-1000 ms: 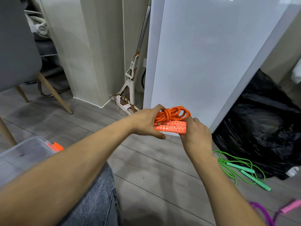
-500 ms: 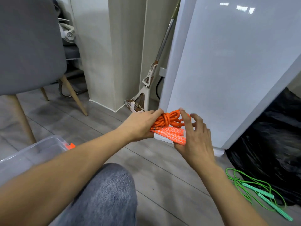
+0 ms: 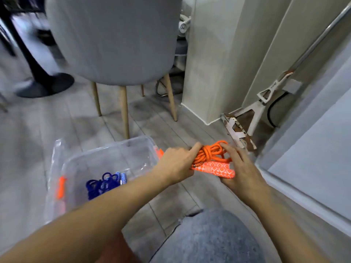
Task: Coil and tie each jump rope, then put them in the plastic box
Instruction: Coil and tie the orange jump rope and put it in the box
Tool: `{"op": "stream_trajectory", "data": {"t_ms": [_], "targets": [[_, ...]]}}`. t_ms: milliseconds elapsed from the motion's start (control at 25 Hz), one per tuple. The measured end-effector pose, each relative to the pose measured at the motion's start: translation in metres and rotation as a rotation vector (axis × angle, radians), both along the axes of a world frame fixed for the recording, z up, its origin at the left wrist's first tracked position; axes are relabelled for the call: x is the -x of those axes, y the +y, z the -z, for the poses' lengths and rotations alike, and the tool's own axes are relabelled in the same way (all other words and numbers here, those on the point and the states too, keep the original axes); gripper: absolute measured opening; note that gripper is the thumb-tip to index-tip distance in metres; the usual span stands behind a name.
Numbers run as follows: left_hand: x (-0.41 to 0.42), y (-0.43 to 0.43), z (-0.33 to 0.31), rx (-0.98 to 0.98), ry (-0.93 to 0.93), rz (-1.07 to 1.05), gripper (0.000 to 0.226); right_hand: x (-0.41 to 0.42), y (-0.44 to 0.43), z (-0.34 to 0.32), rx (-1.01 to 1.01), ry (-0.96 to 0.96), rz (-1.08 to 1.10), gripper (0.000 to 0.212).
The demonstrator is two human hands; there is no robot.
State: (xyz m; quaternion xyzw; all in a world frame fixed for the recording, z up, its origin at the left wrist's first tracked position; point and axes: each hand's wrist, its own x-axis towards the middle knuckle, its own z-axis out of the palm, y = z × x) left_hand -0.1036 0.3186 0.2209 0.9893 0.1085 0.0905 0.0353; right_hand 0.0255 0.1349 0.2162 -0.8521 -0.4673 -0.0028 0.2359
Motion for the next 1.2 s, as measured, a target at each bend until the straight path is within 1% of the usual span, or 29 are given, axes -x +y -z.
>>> {"op": "stream_trajectory", "data": {"t_ms": [160,360,480,560,640,720,760,840,960,1040,1120,1160,1200], "targets": [[0.046,0.040,0.038,0.050,0.070,-0.153,0.056,0.014,0.066,0.049,0.006,0.091,-0.222,0.100],[0.088,0.069,0.075,0.075,0.110,-0.298,0.065,0.025,0.125,0.080,0.134,0.065,-0.427,0.100],[0.105,0.084,0.090,0.113,0.142,-0.442,0.064,0.034,0.161,0.095,0.166,0.051,-0.495,0.098],[0.110,0.096,0.101,0.166,0.171,-0.580,0.057,0.040,0.187,0.109,0.177,0.012,-0.524,0.093],[0.113,0.110,0.118,0.280,0.230,-0.757,0.049,0.044,0.206,0.123,0.195,-0.050,-0.526,0.081],[0.114,0.124,0.144,0.408,0.309,-0.915,0.047,0.048,0.212,0.137,0.259,-0.082,-0.541,0.069],[0.114,0.130,0.160,0.450,0.346,-0.978,0.050,0.051,0.210,0.144,0.288,-0.089,-0.561,0.063],[0.110,0.139,0.187,0.516,0.407,-1.079,0.064,0.053,0.203,0.156,0.327,-0.093,-0.597,0.055],[0.094,0.155,0.214,0.652,0.397,-1.227,0.072,0.056,0.196,0.169,0.369,-0.068,-0.595,0.052],[0.081,0.163,0.226,0.761,0.405,-1.299,0.085,0.056,0.196,0.175,0.361,-0.071,-0.579,0.051],[0.072,0.165,0.238,0.839,0.439,-1.287,0.107,0.057,0.197,0.179,0.350,-0.098,-0.572,0.053],[0.067,0.163,0.242,0.807,0.484,-1.210,0.112,0.056,0.196,0.183,0.335,-0.125,-0.572,0.053],[0.063,0.162,0.247,0.691,0.543,-1.070,0.108,0.055,0.195,0.185,0.321,-0.147,-0.573,0.052]]}}
